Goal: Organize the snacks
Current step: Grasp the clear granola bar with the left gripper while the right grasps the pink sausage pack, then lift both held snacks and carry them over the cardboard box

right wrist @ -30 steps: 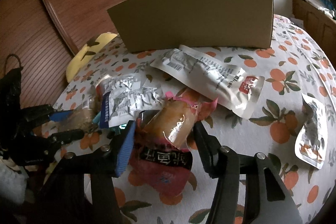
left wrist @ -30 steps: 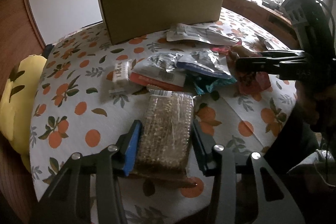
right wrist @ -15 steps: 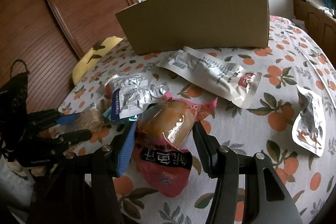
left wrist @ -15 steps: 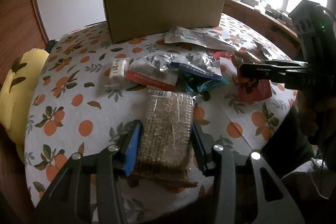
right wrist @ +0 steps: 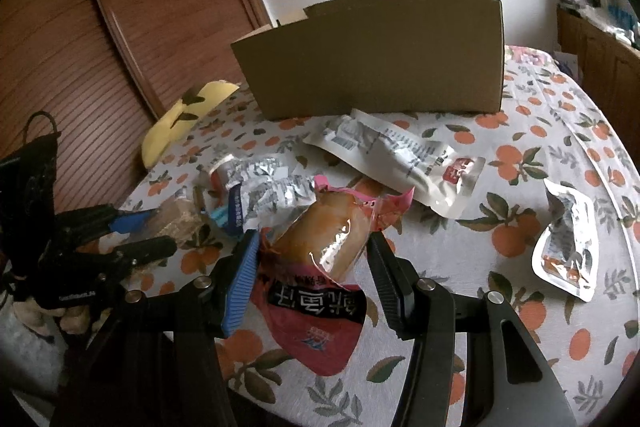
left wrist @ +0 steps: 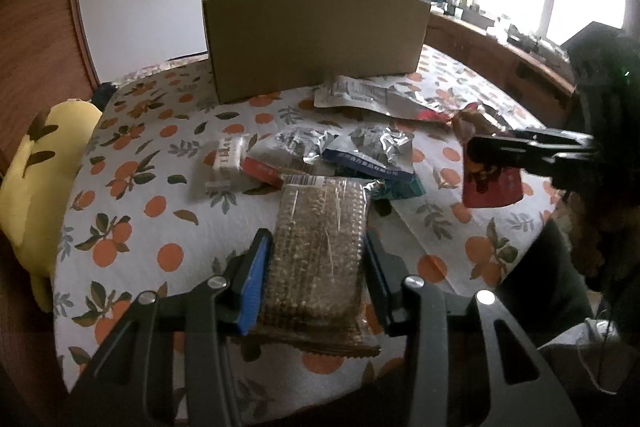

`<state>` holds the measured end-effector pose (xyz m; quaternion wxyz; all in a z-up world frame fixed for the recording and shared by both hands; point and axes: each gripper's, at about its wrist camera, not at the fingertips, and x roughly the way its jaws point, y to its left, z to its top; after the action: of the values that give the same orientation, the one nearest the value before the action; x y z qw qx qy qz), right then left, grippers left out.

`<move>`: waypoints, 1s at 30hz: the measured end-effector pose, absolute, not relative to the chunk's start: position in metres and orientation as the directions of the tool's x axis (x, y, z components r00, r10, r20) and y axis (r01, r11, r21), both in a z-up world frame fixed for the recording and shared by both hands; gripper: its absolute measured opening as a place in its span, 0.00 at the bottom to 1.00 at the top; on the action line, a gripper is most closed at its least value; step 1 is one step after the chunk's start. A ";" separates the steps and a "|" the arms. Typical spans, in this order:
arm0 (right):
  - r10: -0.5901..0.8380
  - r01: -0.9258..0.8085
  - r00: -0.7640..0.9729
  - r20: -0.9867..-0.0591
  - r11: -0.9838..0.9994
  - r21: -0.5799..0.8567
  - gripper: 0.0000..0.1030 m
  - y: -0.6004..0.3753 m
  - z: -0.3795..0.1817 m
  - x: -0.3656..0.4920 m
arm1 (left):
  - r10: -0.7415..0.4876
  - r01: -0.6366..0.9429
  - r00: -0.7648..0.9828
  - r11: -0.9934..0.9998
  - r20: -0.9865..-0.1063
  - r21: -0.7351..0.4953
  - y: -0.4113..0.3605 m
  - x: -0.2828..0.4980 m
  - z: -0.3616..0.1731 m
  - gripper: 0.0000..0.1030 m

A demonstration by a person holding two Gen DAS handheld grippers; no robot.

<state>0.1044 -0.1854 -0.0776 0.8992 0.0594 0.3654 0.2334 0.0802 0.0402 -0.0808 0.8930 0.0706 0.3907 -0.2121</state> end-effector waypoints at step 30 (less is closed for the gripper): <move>0.460 -0.415 0.677 -0.575 0.883 0.219 0.54 -0.203 -0.034 0.116 | -0.380 0.412 0.696 0.906 -0.609 -0.096 0.037 0.115 -0.024 0.41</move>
<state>0.1159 -0.2025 -0.0338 0.9149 0.0350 0.3232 0.2393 0.1145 0.0375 -0.0238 0.9206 0.0239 0.3252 -0.2151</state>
